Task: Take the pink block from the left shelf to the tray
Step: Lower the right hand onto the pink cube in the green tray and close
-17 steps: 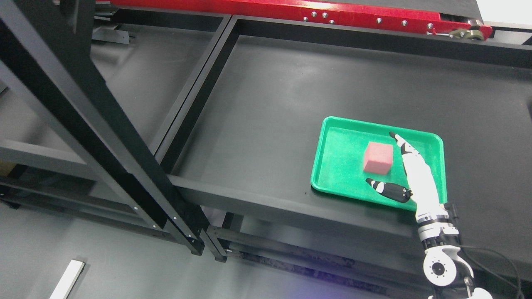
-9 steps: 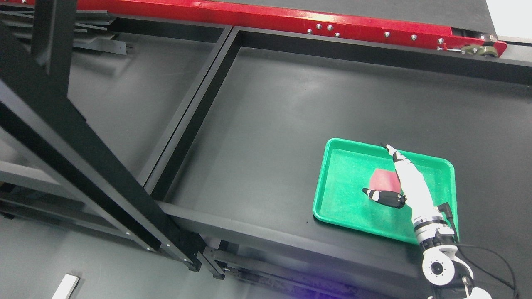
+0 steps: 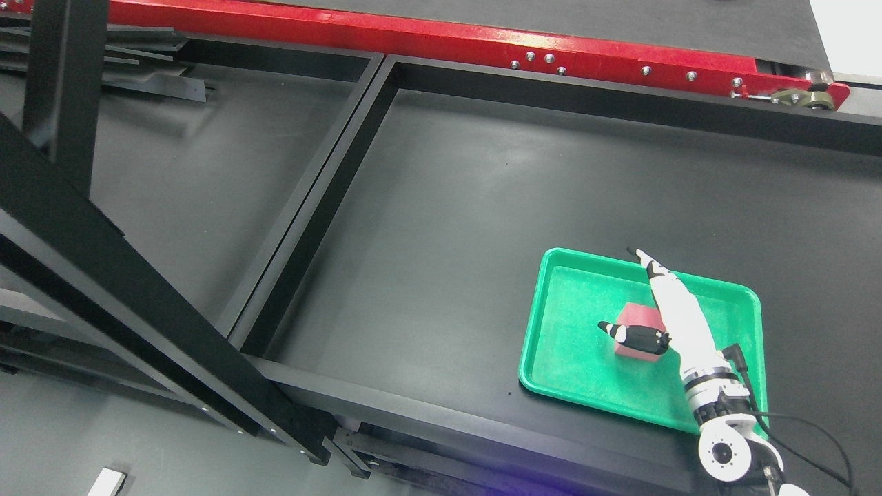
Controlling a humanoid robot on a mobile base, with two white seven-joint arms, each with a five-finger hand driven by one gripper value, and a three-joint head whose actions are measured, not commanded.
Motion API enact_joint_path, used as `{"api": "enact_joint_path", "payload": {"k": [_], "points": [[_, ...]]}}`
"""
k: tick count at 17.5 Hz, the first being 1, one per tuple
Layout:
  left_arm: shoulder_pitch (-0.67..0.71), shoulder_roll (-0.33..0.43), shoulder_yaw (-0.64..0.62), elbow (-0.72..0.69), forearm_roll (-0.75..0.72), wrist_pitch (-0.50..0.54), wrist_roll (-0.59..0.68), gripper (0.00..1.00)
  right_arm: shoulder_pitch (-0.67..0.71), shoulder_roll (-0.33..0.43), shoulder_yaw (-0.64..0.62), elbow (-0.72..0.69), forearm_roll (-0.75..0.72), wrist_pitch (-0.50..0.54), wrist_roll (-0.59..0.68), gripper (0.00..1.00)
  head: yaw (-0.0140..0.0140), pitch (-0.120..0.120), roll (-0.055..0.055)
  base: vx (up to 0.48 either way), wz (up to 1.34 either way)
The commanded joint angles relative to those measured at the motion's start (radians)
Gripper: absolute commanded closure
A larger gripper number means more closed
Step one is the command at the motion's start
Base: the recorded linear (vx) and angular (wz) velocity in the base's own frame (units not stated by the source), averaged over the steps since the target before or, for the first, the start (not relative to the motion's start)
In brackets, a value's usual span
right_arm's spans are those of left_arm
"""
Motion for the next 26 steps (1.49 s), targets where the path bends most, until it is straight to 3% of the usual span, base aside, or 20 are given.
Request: {"api": "enact_joint_path", "payload": {"k": [1,9,26], "points": [[0.009,0.017,0.000,0.000,-0.002,-0.001,0.001,0.00,0.034,-0.040,0.014,0.001,0.003,0.006,0.000,0.03,0.0000,0.000,0.000,0.000,0.00],[0.009,0.017,0.000,0.000,-0.002,-0.001,0.001,0.00,0.028,-0.073,0.017,0.019,0.024,0.065,0.000,0.03,0.0000,0.000,0.000,-0.003,0.00],[0.009,0.017,0.000,0.000,-0.002,-0.001,0.001,0.00,-0.050,-0.107,0.104,0.182,0.032,0.065,-0.005,0.03,0.0000,0.000,0.000,0.000,0.00]]}}
